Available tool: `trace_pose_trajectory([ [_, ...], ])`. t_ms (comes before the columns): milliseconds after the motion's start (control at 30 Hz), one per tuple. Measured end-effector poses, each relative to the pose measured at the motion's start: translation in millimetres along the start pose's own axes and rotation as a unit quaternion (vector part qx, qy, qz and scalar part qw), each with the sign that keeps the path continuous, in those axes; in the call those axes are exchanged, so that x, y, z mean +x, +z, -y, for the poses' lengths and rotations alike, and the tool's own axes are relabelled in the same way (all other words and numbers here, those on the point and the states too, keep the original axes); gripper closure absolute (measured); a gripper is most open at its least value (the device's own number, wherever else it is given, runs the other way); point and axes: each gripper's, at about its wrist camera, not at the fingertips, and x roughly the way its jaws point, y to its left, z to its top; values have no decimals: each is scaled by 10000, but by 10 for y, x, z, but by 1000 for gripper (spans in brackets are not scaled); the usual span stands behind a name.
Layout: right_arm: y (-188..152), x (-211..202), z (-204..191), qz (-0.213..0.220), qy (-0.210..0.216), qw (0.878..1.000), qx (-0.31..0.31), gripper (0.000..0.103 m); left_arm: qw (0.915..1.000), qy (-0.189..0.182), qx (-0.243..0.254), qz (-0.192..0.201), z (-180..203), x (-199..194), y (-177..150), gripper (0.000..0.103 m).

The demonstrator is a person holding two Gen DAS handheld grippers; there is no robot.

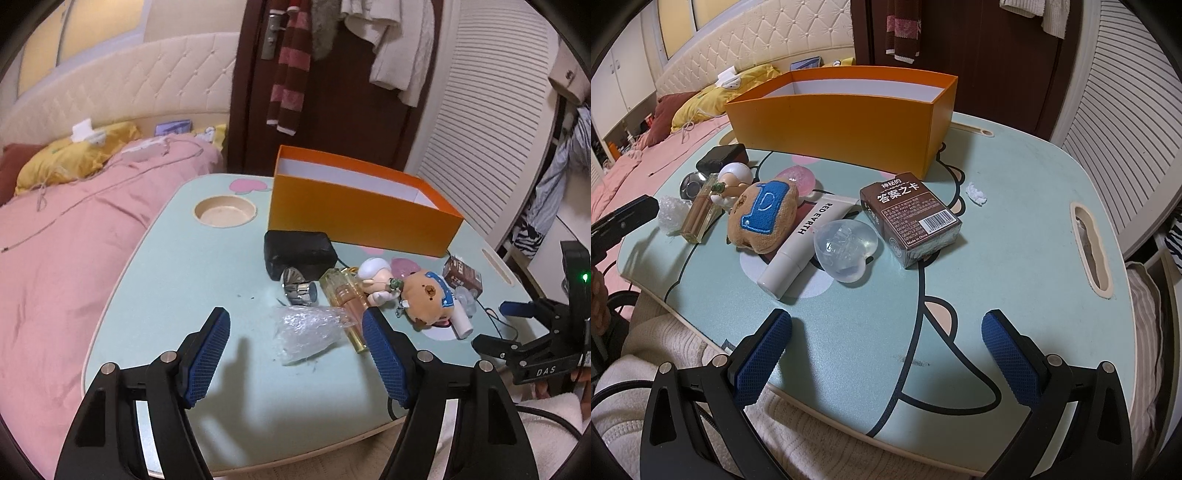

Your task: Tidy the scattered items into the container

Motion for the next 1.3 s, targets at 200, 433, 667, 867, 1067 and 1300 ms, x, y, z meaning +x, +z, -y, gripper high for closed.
trace_pose_trajectory([
  [200, -5, -5, -8, 3, -4, 10000, 0, 0, 9999, 20, 111, -73, 36, 47, -11, 29],
  [433, -5, -5, -2, 2, -4, 10000, -2, 0, 9999, 41, 132, -86, 45, 39, -22, 29],
  [667, -8, -7, -7, 4, -8, 10000, 9, 0, 9998, 70, 183, -97, 69, 45, -31, 29],
  [867, -10, -12, -10, 17, -6, 10000, 9, 0, 9997, 119, 172, -123, 65, 57, -30, 29],
  [1067, -14, -17, -13, 31, 3, 10000, 0, 0, 9997, 174, 165, -75, 58, 50, -26, 29],
  [1300, -22, -26, -15, 39, 5, 10000, -12, 0, 9994, 255, 226, 38, 72, 30, -28, 28],
])
